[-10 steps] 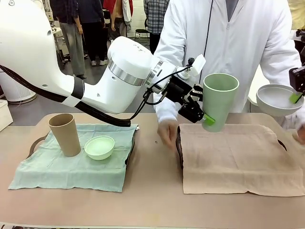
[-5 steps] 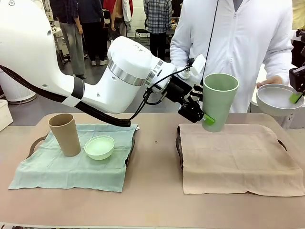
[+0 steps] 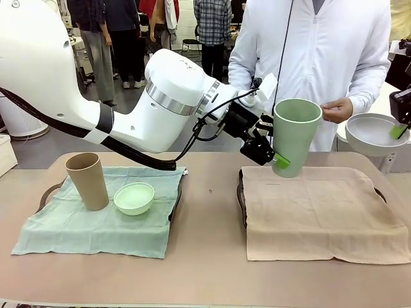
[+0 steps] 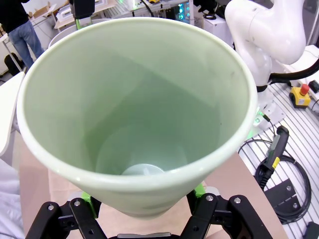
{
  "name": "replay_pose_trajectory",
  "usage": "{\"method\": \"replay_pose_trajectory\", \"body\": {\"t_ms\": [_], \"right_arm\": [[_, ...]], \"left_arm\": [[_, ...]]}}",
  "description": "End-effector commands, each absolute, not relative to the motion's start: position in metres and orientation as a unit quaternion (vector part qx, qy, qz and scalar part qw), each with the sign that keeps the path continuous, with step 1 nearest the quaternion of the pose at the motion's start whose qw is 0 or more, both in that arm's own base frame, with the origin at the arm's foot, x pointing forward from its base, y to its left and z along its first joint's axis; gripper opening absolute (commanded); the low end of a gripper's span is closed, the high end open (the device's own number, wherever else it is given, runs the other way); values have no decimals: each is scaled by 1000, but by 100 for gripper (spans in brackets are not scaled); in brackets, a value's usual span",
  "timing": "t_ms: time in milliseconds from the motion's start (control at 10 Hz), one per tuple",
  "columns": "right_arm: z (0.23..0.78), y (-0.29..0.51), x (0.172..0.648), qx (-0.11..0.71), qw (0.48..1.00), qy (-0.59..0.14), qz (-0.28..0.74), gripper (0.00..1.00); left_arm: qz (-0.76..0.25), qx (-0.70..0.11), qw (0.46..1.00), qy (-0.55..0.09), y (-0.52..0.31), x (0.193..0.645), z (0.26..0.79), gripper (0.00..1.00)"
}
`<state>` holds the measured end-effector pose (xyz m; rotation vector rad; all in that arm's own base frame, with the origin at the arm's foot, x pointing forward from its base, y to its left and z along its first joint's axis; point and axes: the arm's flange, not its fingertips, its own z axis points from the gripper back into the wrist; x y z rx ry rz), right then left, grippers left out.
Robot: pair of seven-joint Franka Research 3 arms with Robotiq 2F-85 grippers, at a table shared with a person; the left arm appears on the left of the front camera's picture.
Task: Set up a tray with a mat and arrange the tableware.
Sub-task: Place the Picnic Bowl and Reusable plastic cup back onto the Handle tray in front of the human's position.
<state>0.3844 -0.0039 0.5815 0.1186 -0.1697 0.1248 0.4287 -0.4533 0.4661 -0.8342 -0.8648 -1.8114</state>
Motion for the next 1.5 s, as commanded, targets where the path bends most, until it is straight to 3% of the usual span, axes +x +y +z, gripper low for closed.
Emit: {"method": "replay_pose_trajectory", "body": {"t_ms": [0,800,900,1400], "right_arm": [[581,-2,387,67,992,-90,60,0],[581,-2,387,67,992,-90,60,0],[582,-4,384,59,993,-85,62,5],[485,-1,408,38,993,-67,87,5]], "left_arm": [[-739,-338,462,-355,-454,429,469,22],[-739,-338,462,-355,-454,429,469,22],[-738,-340,465,-352,-453,429,466,81],[-717,-360,482,-351,-470,476,376,81]]}}
